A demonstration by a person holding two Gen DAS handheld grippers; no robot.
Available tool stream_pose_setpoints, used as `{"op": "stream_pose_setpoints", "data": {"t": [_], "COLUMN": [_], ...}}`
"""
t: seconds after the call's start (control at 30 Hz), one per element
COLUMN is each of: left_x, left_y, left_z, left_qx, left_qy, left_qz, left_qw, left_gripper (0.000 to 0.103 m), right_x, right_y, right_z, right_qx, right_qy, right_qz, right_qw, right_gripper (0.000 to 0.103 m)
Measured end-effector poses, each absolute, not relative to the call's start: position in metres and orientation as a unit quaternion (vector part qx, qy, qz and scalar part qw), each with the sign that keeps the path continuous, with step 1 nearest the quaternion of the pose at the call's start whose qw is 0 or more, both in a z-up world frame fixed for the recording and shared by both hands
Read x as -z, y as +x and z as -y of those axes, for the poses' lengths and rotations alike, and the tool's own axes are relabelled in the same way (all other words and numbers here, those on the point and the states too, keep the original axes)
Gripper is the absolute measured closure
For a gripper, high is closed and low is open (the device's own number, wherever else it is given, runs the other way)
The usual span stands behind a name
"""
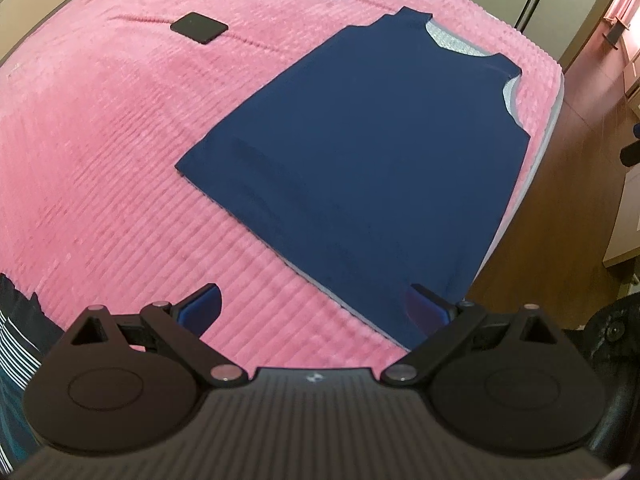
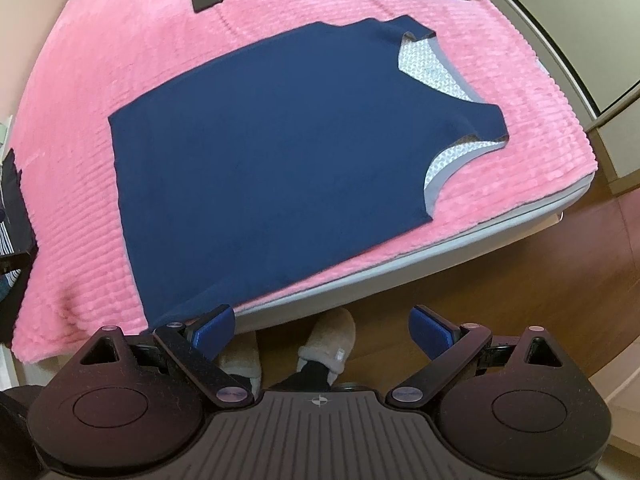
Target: Fold clothes
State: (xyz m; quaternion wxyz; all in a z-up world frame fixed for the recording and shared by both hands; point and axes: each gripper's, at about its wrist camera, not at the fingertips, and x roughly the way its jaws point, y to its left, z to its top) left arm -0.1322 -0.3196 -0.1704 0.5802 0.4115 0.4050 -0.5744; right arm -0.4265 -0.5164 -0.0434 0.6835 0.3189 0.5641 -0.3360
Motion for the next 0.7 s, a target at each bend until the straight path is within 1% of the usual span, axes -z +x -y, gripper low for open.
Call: {"op": "stream_pose_setpoints", "data": {"t": [0.2,0.33,0.47,0.6,0.7], "left_x": [0.171,0.165,0.153,0.141,0.14], "left_y": [-0.128,-0.127,-0.13,-0.141,-0.164], "left_z": [0.325,0.351,0.403,0.466,0.525], "left_qx": [0.585,0.608,0.632,0.661,0.683], "left_qy": [0.424,0.448,0.458,0.453,0.459], "left_qz": [-0.397,-0.352,-0.303,-0.263,-0.224], "left_qw": [0.566,0.553,0.546,0.537,0.522], "left_gripper": [0.006,0.006,0.006,0.007,0.007], "right_x": [0.047,0.037,0.029,0.033,0.045], "right_y": [-0.427,-0.438,-0.459,-0.477,-0.49], "right_z": [0.52,0.538,0.566,0.61,0.652], "right_qx": [0.344,0.382,0.416,0.437,0.44], "right_qy": [0.323,0.326,0.329,0.32,0.307], "right_qz": [-0.557,-0.515,-0.471,-0.459,-0.459], "right_qw": [0.683,0.694,0.705,0.704,0.708], "right_gripper": [0.007,0.007,0.007,0.007,0.007]}}
